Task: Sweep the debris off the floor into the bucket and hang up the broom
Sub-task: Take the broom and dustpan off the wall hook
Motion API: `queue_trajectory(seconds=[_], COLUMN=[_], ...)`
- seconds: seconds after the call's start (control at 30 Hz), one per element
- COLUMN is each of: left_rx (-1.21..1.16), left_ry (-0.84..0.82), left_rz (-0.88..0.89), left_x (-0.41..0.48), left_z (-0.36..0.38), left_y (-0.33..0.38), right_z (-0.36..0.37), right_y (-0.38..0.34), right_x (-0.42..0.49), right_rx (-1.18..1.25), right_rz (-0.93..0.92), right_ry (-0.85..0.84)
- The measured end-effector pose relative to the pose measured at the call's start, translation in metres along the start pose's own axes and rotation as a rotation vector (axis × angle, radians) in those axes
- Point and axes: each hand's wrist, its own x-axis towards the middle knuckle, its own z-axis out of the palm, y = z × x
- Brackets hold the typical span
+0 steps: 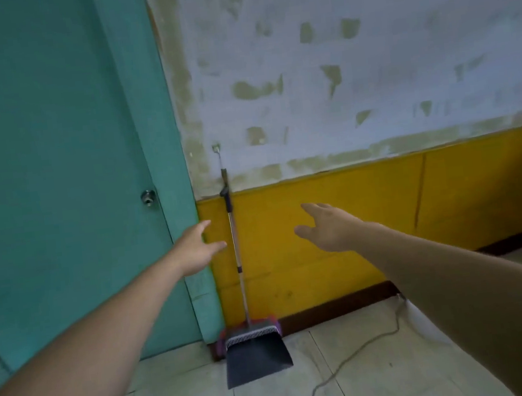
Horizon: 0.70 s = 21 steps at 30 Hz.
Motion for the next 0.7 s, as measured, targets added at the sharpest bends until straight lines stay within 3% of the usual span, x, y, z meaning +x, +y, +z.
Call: queue_trajectory(seconds=[0.43, 0.7], left_rx=[-0.121, -0.199], left_ry=[0.013, -0.009], left_rz=[0.032, 0.000], left_x=[0.192, 0.296], left_z=[-0.046, -0.048], left_y=[-0.053, -0.079], right_z=[0.005, 0.012], right_y=[-0.057, -0.069], right_x=[0.212, 0.322], right_rx=[-0.023, 0.167], right_rz=[-0.028, -0.036], right_ry=[0.004, 0.044])
